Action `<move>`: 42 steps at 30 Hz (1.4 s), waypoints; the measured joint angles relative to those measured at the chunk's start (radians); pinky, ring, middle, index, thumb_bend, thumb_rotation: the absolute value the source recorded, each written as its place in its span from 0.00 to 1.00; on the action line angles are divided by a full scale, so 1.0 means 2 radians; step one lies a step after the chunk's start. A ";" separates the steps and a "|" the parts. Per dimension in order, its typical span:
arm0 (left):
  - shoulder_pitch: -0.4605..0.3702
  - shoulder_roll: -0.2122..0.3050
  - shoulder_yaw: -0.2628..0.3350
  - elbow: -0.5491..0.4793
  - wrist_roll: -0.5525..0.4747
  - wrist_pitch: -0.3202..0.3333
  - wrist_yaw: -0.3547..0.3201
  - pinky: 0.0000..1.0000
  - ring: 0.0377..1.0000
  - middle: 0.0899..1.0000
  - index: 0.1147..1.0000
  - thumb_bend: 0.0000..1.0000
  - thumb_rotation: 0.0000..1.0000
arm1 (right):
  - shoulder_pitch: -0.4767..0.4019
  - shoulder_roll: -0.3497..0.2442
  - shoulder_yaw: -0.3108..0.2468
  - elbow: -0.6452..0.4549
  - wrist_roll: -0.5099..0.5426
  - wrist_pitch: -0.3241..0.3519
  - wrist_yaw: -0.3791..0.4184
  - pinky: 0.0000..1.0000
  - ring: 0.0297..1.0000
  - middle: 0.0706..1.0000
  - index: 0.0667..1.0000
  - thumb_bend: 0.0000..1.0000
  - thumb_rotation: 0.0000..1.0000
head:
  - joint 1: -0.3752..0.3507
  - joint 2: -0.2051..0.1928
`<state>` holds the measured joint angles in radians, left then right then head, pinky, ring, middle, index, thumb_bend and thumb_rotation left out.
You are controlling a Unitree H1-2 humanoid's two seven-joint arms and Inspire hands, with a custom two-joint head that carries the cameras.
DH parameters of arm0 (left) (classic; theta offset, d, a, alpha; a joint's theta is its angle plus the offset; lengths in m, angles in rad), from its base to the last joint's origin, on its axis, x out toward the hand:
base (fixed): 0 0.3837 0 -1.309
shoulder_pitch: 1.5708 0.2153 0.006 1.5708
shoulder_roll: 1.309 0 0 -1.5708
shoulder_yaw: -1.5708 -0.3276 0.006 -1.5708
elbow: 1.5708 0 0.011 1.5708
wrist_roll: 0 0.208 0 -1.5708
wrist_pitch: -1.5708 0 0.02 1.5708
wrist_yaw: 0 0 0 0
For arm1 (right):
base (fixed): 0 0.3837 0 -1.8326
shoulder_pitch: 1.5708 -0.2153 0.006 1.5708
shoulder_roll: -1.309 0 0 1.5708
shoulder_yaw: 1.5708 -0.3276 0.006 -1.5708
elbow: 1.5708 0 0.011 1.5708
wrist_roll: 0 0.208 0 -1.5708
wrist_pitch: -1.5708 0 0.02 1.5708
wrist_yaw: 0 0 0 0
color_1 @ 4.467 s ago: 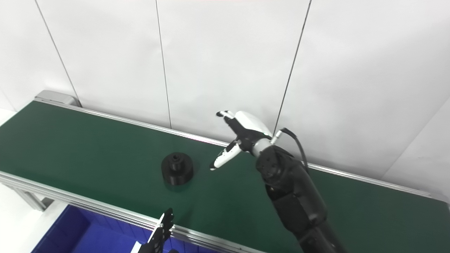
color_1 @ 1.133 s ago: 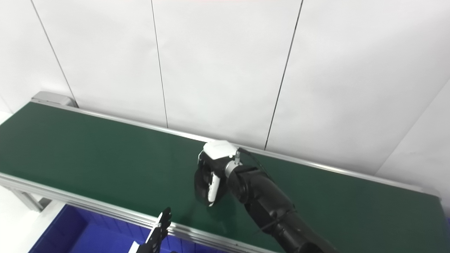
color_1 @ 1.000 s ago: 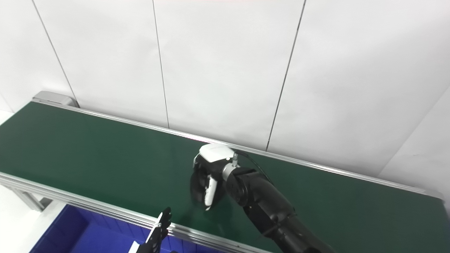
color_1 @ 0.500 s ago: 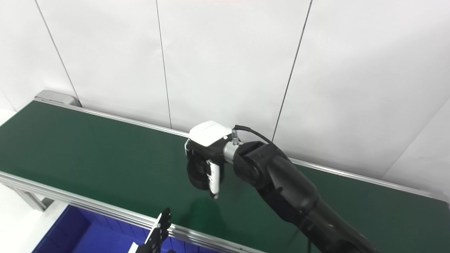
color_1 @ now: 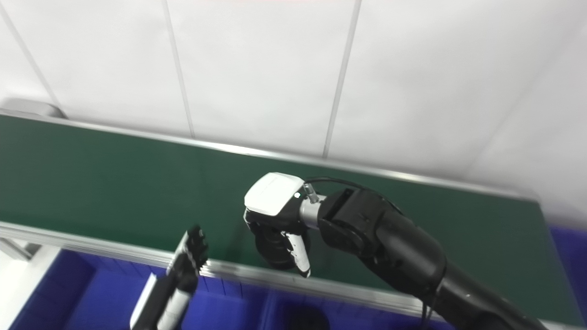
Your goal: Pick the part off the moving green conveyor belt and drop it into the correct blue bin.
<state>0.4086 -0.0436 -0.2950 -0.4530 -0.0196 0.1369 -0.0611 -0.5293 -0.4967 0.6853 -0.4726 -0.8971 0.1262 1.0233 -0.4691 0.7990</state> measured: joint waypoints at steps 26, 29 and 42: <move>-0.024 0.052 0.051 -0.063 -0.060 0.103 -0.024 1.00 1.00 1.00 1.00 0.58 0.97 | 0.302 0.058 -0.181 -0.153 -0.124 0.006 0.021 0.32 0.36 0.44 0.50 0.51 0.00 | -0.064 0.034; -0.025 0.052 0.052 -0.063 -0.065 0.110 -0.027 1.00 1.00 1.00 1.00 0.57 0.97 | 0.327 0.064 -0.188 -0.152 -0.136 -0.007 -0.011 0.34 0.38 0.46 0.50 0.51 0.00 | -0.065 0.035; -0.030 0.056 0.058 -0.068 -0.075 0.118 -0.032 1.00 1.00 1.00 1.00 0.57 0.95 | 0.449 0.150 -0.214 -0.106 -0.283 -0.029 -0.221 0.48 0.57 0.64 0.58 0.73 0.37 | -0.064 0.043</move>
<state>0.3481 0.0683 -0.1790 -0.5883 -0.1704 0.3731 -0.1251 0.3679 -0.1965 0.2569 -0.6850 -1.4626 0.0684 0.5803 -0.5967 0.8851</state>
